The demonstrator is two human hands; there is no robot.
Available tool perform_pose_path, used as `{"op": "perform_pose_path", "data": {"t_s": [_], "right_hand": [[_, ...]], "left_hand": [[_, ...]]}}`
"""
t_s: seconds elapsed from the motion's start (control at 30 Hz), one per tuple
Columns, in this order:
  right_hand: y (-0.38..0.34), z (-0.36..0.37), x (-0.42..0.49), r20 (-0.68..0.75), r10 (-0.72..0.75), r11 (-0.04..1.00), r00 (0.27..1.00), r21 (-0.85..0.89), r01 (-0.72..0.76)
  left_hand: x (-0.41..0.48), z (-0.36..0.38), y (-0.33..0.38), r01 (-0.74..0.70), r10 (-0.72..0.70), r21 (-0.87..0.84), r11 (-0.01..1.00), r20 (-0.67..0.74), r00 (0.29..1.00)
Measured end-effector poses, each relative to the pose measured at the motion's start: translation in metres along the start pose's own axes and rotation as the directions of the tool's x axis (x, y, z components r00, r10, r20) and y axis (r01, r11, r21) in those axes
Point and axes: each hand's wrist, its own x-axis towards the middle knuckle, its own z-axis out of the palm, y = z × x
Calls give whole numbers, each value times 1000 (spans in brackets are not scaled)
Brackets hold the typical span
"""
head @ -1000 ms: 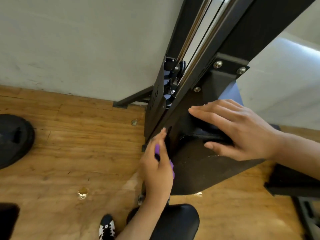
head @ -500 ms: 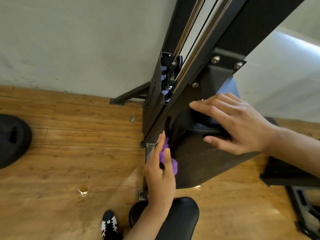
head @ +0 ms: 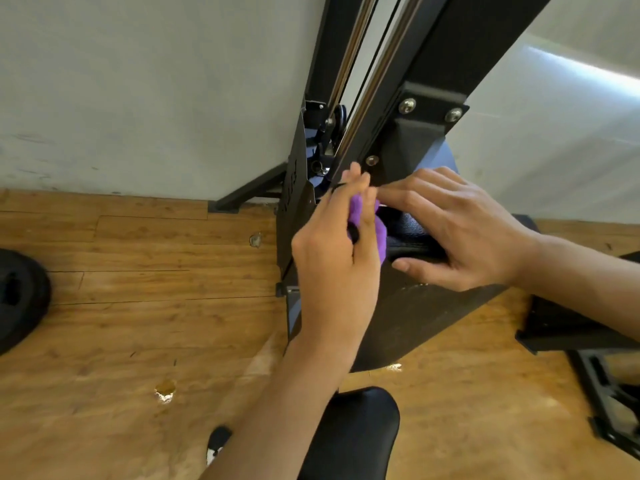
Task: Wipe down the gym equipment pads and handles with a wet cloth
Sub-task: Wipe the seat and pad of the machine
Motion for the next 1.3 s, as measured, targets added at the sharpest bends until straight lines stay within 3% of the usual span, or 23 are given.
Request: {"op": "perform_pose_path", "data": {"t_s": [0.03, 0.1, 0.2, 0.27, 0.33, 0.4, 0.47, 0.57, 0.63, 0.73, 0.87, 0.97, 1.1, 1.2, 1.3], "right_hand": [[0, 0, -1, -3, 0, 1000, 1000, -1, 0], [0, 1, 1, -9, 3, 1000, 1000, 4, -3], [1, 1, 0, -30, 10, 1000, 1000, -2, -10], [1, 1, -1, -32, 4, 1000, 999, 0, -4], [1, 2, 1, -18, 5, 1000, 1000, 0, -5], [1, 2, 2, -18, 3, 1000, 1000, -10, -3], [0, 3, 1, -20, -20, 1000, 1000, -11, 19], [1, 1, 0, -38, -5, 1000, 999, 12, 5], [1, 1, 1, -34, -2, 1000, 999, 21, 2], [2, -1, -2, 12, -44, 999, 999, 33, 43], [-2, -6, 6, 104, -70, 997, 992, 30, 67], [-4, -11, 8, 175, -41, 999, 984, 40, 35], [-13, -10, 24, 226, -24, 996, 974, 93, 3], [-16, -2, 33, 136, -69, 992, 988, 116, 53], [-15, 0, 28, 46, -30, 993, 999, 112, 25]], "left_hand": [[-10, -4, -12, 15, -15, 10, 1000, -13, 1000], [-33, -15, -30, 194, -194, -5, 981, -64, 979], [-44, -21, -29, 419, -425, -161, 893, 1, 905], [-18, -16, -17, 341, -342, -173, 924, 24, 939], [17, -7, -7, 156, -151, -58, 986, 91, 984], [31, -1, -5, 48, -53, 34, 998, 170, 984], [19, -5, -12, 56, -48, -40, 998, 165, 985], [-16, -12, -23, 84, -87, -133, 987, -17, 996], [-38, -13, -35, 214, -228, -144, 966, -93, 969], [-44, -17, -43, 419, -420, -203, 885, 41, 907], [4, -15, -23, 205, -185, -98, 974, 183, 965], [1, -14, -25, 84, -61, -127, 988, 175, 983], [-33, -30, -59, 133, -103, -157, 979, 186, 977], [-36, -28, -67, 190, -156, -201, 961, 173, 972], [-19, -19, -56, 104, -76, -231, 967, 126, 989]]}}
